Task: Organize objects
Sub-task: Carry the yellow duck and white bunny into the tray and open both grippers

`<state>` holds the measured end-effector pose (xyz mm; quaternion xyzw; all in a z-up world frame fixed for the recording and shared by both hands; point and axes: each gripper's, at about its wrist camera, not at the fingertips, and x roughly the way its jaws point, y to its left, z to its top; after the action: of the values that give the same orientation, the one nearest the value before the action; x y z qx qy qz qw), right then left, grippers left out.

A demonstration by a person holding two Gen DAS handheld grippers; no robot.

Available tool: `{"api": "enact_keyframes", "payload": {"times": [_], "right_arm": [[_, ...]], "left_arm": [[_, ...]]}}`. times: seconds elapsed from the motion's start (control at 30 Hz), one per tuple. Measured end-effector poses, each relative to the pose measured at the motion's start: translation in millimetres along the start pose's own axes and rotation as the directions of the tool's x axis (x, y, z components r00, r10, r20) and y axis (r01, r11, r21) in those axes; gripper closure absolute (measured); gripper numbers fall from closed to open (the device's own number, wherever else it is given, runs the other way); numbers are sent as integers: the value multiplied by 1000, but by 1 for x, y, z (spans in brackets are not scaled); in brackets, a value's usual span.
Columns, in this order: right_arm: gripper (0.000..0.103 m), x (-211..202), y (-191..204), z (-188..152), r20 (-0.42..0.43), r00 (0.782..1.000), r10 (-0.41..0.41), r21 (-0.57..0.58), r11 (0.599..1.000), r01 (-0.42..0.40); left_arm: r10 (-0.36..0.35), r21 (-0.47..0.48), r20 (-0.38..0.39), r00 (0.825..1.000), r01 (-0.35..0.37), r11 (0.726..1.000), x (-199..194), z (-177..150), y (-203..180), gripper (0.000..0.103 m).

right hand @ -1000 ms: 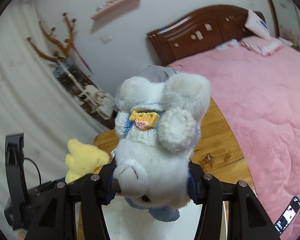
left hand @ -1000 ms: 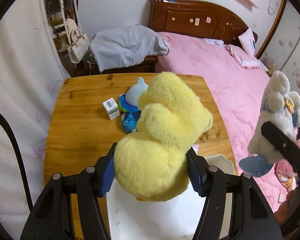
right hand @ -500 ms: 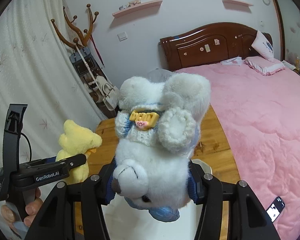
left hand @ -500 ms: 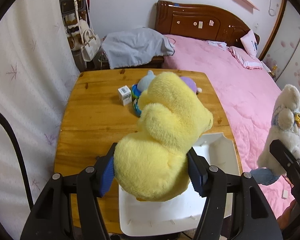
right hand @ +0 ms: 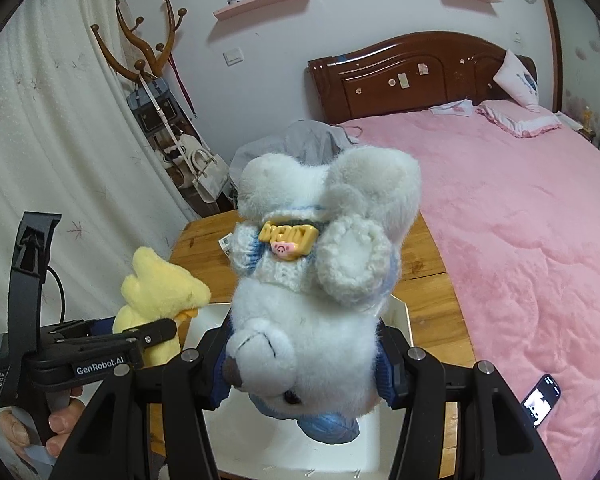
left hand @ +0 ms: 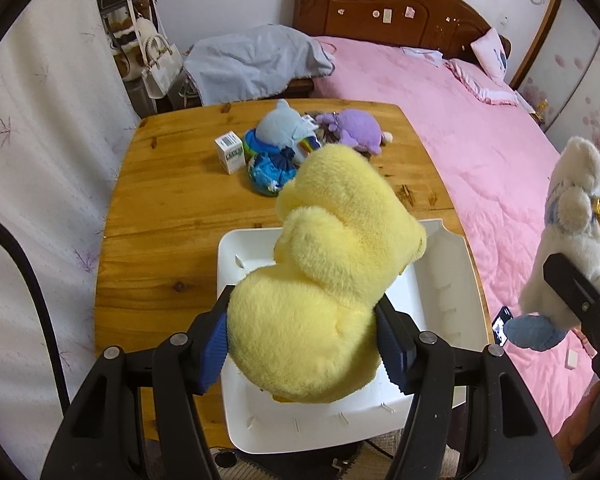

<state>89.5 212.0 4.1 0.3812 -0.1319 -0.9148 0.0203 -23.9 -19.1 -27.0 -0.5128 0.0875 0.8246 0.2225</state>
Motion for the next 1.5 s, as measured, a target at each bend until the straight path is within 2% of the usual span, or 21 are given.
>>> {"api": "enact_keyframes", "payload": {"times": [0.3,0.4,0.43,0.57,0.63,0.73,0.83,0.9,1.2,1.5], "right_arm": [[45,11,2,-10,-65,997,-41,-12,999,40],[40,16,3,-15,-98,993,-60,-16,998,59],[36,17,3,-16,-105,993,-60,-14,998,59],[22,13,8,-19,-83,992,-97,-40,995,94],[22,10,13,-20,-62,991,-117,-64,992,113],[22,7,18,-20,-38,990,-133,-90,988,129],[22,8,20,-21,-31,989,-145,-95,985,141],[22,10,19,-22,-34,989,-145,-92,986,141],[22,17,21,-22,-52,992,-117,-84,990,113],[22,35,12,-26,-124,986,-111,-37,994,107]], "left_arm": [[0,34,-27,1000,1,999,9,-9,-8,33],[-1,33,-50,999,3,999,13,-11,-9,32],[-1,32,-61,998,3,999,15,-11,-9,31],[12,32,-119,993,-8,999,25,-13,-9,31],[36,37,-104,994,-32,999,26,-15,-9,31],[64,39,-69,996,-61,997,23,-16,-8,21],[45,28,-42,998,-44,999,19,-15,-3,19],[31,14,-32,999,-31,999,17,-14,0,12],[27,9,-6,1000,-27,1000,15,-11,3,4],[11,-10,-8,1000,-11,1000,17,-8,7,4]]}}
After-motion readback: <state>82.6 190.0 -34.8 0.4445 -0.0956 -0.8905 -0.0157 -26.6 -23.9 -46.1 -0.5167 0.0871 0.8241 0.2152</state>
